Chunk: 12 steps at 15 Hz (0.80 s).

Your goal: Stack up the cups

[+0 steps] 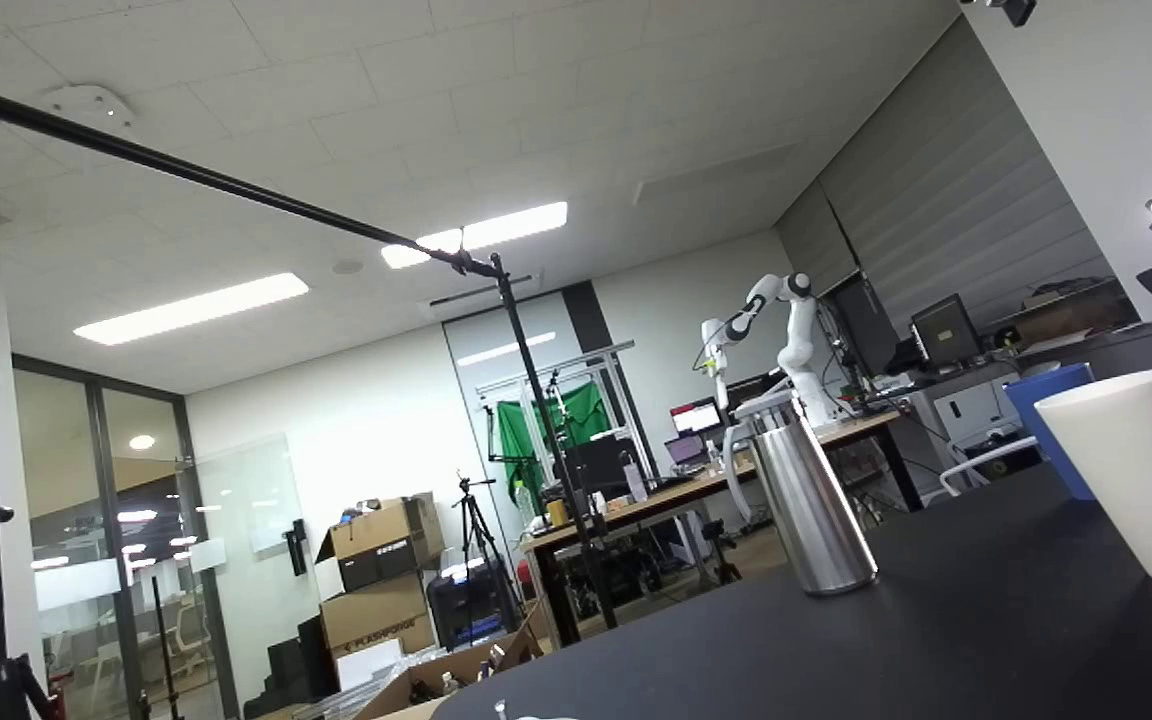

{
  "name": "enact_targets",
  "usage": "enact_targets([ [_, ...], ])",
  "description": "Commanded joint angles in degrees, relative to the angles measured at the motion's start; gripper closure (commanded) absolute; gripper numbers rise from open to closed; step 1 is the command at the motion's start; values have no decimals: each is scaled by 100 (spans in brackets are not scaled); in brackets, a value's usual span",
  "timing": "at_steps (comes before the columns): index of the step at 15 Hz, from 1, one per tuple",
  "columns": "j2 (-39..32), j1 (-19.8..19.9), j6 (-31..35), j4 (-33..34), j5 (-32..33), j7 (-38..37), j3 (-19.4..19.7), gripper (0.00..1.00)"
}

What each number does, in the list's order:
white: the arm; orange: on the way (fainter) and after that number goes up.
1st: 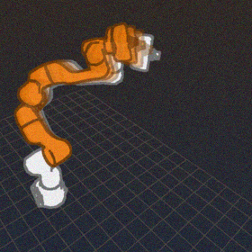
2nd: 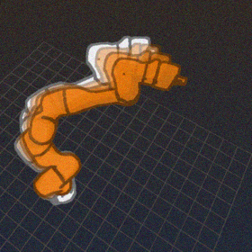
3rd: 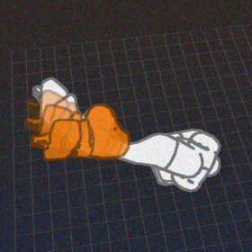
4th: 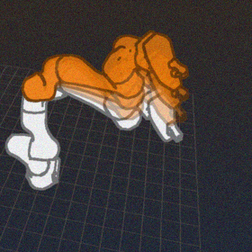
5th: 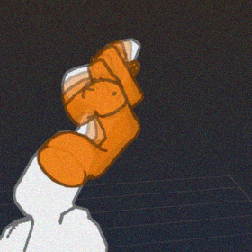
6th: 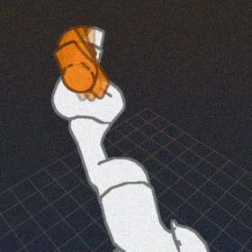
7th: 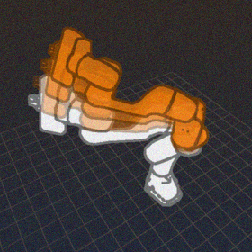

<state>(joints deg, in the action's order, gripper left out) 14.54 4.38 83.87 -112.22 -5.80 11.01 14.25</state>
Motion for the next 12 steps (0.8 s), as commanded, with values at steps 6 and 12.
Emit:
enact_targets([
  [6,-289,79,1228,18,-93,-130,-379,0],
  [12,-794,45,2126,-186,20,-105,-620,0],
])
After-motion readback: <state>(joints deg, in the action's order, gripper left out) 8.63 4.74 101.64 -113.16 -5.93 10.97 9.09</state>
